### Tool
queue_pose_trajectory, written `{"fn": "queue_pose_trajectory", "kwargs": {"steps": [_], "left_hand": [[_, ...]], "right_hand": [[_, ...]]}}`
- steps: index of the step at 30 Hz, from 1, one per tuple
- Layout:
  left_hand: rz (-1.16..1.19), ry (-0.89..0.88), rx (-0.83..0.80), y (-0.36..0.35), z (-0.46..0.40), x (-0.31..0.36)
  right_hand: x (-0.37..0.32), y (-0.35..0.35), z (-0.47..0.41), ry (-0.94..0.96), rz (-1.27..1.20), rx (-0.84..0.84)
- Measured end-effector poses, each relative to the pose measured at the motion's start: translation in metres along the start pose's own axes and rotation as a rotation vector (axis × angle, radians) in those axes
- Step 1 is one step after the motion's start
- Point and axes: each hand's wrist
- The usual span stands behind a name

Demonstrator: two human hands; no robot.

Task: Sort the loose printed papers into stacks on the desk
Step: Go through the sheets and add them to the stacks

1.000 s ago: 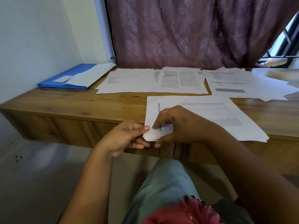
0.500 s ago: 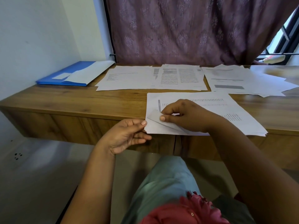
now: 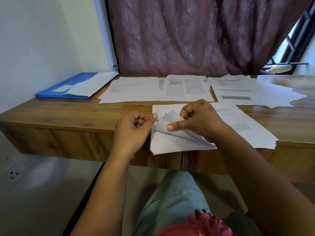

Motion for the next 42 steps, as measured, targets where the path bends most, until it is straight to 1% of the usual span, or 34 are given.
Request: {"fn": "queue_pose_trajectory", "kwargs": {"steps": [2,4,5,7,8,9,10,11,12,13,14,15,16,17,18,19,20,22,23,24,25,26,29,34,36,38,39,40,41,42], "left_hand": [[0.001,-0.022,-0.002,-0.007,-0.002,0.001],[0.029,-0.038,0.025,-0.011,-0.003,0.005],[0.029,-0.056,0.066,-0.012,-0.003,0.009],[0.035,-0.132,0.126,-0.016,0.000,0.018],[0.040,-0.170,0.111,-0.020,0.002,0.024],[0.032,-0.198,0.055,-0.025,0.006,0.031],[0.021,-0.209,-0.039,-0.032,0.011,0.038],[0.004,-0.206,-0.160,-0.041,0.015,0.045],[-0.007,-0.199,-0.280,-0.050,0.019,0.050],[0.018,-0.189,-0.372,-0.060,0.022,0.056],[0.106,-0.156,-0.412,-0.068,0.022,0.059],[0.228,-0.082,-0.406,-0.075,0.019,0.062],[0.354,0.011,-0.377,-0.080,0.014,0.063],[0.454,0.081,-0.329,-0.084,0.009,0.062],[0.517,0.118,-0.271,-0.086,0.002,0.063],[0.559,0.135,-0.226,-0.086,-0.005,0.063],[0.589,0.154,-0.185,-0.084,-0.013,0.064],[0.636,0.207,-0.142,-0.077,-0.030,0.063],[0.663,0.236,-0.154,-0.074,-0.040,0.061],[0.685,0.257,-0.181,-0.072,-0.050,0.059],[0.682,0.262,-0.219,-0.069,-0.057,0.058],[0.670,0.261,-0.260,-0.068,-0.064,0.057],[0.662,0.272,-0.354,-0.066,-0.079,0.059],[0.578,0.221,-0.425,-0.080,-0.092,0.070],[0.568,0.213,-0.455,-0.092,-0.099,0.073],[0.528,0.191,-0.455,-0.107,-0.106,0.074],[0.486,0.179,-0.440,-0.114,-0.111,0.074],[0.413,0.153,-0.423,-0.119,-0.115,0.071],[0.263,0.089,-0.405,-0.124,-0.119,0.066],[0.041,-0.013,-0.398,-0.125,-0.124,0.059]], "right_hand": [[0.002,0.000,0.000,-0.042,-0.064,0.003],[0.002,0.005,0.000,-0.146,-0.262,-0.005],[0.003,0.008,-0.001,-0.198,-0.365,0.014],[0.005,0.018,-0.008,-0.261,-0.436,0.129],[0.003,0.024,-0.011,-0.278,-0.438,0.216],[0.000,0.029,-0.013,-0.280,-0.458,0.306],[-0.006,0.034,-0.013,-0.272,-0.506,0.365],[-0.009,0.037,-0.014,-0.243,-0.556,0.367],[-0.014,0.040,-0.013,-0.202,-0.608,0.312],[-0.019,0.043,-0.011,-0.154,-0.661,0.206],[-0.024,0.046,-0.007,-0.111,-0.682,0.082],[-0.028,0.051,-0.006,-0.074,-0.673,-0.028],[-0.030,0.056,-0.006,-0.043,-0.650,-0.088],[-0.028,0.063,-0.010,-0.026,-0.631,-0.095],[-0.024,0.071,-0.015,-0.017,-0.625,-0.066],[-0.017,0.079,-0.021,-0.007,-0.615,-0.001],[-0.007,0.089,-0.027,0.019,-0.554,0.106],[0.018,0.107,-0.038,0.068,-0.251,0.325],[0.027,0.113,-0.040,0.039,-0.082,0.368],[0.034,0.118,-0.039,-0.014,0.034,0.364],[0.041,0.121,-0.039,-0.065,0.057,0.339],[0.046,0.122,-0.039,-0.096,0.023,0.308],[0.054,0.117,-0.039,-0.105,-0.068,0.250],[0.069,0.125,-0.047,-0.074,-0.126,0.290],[0.077,0.129,-0.052,-0.033,-0.138,0.321],[0.087,0.135,-0.061,0.014,-0.117,0.442],[0.094,0.141,-0.070,0.017,-0.104,0.538],[0.101,0.147,-0.080,-0.021,-0.105,0.632],[0.110,0.155,-0.092,-0.101,-0.128,0.708],[0.117,0.164,-0.103,-0.190,-0.171,0.760]]}}
Point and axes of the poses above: each hand's wrist, its own z-axis away from the middle knuckle, its own y-axis out of the back of the hand, x = y × z, and after that the axes turned 9 degrees about x, right-handed
